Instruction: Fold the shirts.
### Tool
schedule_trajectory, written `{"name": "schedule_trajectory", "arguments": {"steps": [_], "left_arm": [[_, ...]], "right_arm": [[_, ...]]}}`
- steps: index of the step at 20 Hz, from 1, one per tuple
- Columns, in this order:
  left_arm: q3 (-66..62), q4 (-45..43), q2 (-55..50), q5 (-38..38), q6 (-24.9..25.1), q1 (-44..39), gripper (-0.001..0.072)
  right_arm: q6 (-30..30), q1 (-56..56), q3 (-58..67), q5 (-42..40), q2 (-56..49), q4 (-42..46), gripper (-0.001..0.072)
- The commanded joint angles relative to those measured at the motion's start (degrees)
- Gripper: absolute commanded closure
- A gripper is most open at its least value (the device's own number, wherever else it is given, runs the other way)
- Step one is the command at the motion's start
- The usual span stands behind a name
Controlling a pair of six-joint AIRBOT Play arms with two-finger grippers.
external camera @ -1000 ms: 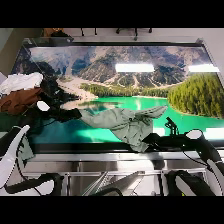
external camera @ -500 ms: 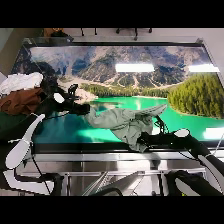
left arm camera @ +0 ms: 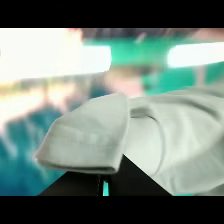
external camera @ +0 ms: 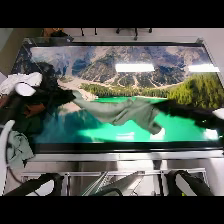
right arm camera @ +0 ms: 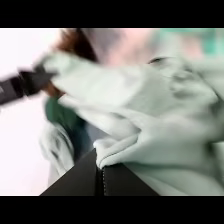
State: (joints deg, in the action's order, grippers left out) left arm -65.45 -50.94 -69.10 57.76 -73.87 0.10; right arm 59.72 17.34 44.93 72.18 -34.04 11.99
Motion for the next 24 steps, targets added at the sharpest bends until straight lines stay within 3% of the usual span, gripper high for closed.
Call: {"name": "schedule_trajectory", "arguments": {"steps": [1,7,12,15,18,21,24], "left_arm": [[-6.29,7.41,16.11,-0.68,0.33,5.03,0.0698],[-23.69,5.40,34.47,-5.53,0.35,9.64,0.0698],[-27.65,2.71,37.57,-4.98,0.42,15.89,0.0698],[-27.65,6.16,29.92,2.01,0.59,17.18,0.0697],[-26.60,6.99,16.04,8.96,0.55,9.81,0.0697],[-19.89,3.96,1.36,9.16,0.52,0.02,0.0697],[-14.43,-1.29,-13.70,3.41,0.52,-6.86,0.0696]], "right_arm": [[-4.33,13.84,21.49,8.22,0.33,-14.93,0.0696],[-7.52,18.99,50.56,6.51,-1.29,-18.64,0.0696],[-8.07,19.02,55.91,7.28,-1.18,-11.04,0.0696],[-9.57,18.99,47.41,7.67,-1.75,-7.43,0.0695],[-14.19,17.99,30.32,6.97,-2.62,-7.48,0.0695],[-20.90,13.00,12.04,1.64,-7.10,-6.95,0.0695],[-26.53,7.30,2.78,-7.74,-16.15,-4.35,0.0695]]}}
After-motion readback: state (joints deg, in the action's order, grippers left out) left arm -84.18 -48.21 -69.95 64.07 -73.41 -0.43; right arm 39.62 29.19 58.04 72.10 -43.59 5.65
